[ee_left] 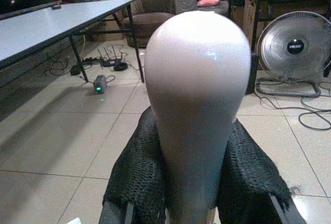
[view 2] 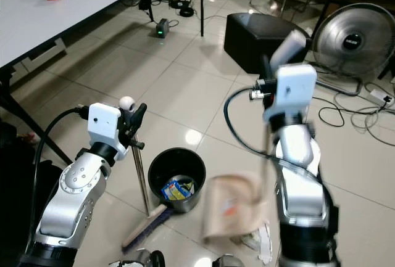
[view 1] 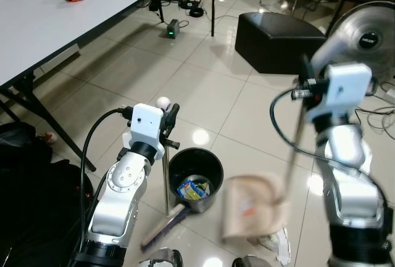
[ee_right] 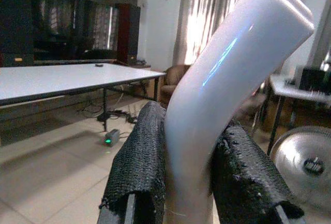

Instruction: Sweep floor

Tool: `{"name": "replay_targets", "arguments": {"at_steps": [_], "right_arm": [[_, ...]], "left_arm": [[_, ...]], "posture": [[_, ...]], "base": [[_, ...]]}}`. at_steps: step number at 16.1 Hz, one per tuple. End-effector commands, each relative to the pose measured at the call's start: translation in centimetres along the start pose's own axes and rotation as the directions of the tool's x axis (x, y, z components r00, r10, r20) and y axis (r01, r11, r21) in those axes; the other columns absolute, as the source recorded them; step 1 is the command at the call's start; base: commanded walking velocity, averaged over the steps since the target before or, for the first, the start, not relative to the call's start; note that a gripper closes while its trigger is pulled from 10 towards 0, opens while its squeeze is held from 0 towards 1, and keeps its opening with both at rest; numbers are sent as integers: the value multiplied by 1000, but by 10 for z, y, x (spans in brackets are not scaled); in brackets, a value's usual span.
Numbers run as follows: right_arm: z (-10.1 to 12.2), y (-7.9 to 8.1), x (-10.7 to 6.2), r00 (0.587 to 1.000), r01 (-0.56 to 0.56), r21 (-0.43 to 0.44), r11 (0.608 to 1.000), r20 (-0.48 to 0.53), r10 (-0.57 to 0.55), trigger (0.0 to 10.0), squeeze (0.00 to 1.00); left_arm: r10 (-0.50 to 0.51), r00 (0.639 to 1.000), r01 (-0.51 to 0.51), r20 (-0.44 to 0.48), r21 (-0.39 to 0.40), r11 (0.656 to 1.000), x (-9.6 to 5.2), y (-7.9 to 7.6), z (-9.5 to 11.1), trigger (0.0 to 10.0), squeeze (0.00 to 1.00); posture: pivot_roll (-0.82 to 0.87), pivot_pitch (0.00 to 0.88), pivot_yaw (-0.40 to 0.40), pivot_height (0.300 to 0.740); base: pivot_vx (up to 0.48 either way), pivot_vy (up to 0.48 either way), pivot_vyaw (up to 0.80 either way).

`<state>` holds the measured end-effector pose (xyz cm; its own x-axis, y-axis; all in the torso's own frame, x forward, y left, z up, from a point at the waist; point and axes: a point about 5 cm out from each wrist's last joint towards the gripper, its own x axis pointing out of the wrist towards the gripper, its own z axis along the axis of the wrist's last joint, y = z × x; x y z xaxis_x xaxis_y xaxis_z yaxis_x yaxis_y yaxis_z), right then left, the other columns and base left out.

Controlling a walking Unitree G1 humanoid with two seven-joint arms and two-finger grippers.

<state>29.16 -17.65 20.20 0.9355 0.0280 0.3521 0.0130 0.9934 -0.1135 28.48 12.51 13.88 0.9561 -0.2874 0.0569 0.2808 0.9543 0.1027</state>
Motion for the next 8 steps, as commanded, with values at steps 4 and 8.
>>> {"name": "replay_targets", "arguments": {"at_steps": [4,8], "right_arm": [[-5,-4,-8,1000,8,32,999,0,-8,10000,0],[-12,2,-13,1000,-17,38,999,-24,18,10000,0]], "left_arm": [[-13,1000,13,29,2,1000,-1,-1,9,10000,0],[-12,999,12,29,3,1000,-1,0,10,10000,0]], "posture": [[-49,104,58,740],[-45,108,53,740]], "base": [[0,0,0],[-133,0,0]]}}
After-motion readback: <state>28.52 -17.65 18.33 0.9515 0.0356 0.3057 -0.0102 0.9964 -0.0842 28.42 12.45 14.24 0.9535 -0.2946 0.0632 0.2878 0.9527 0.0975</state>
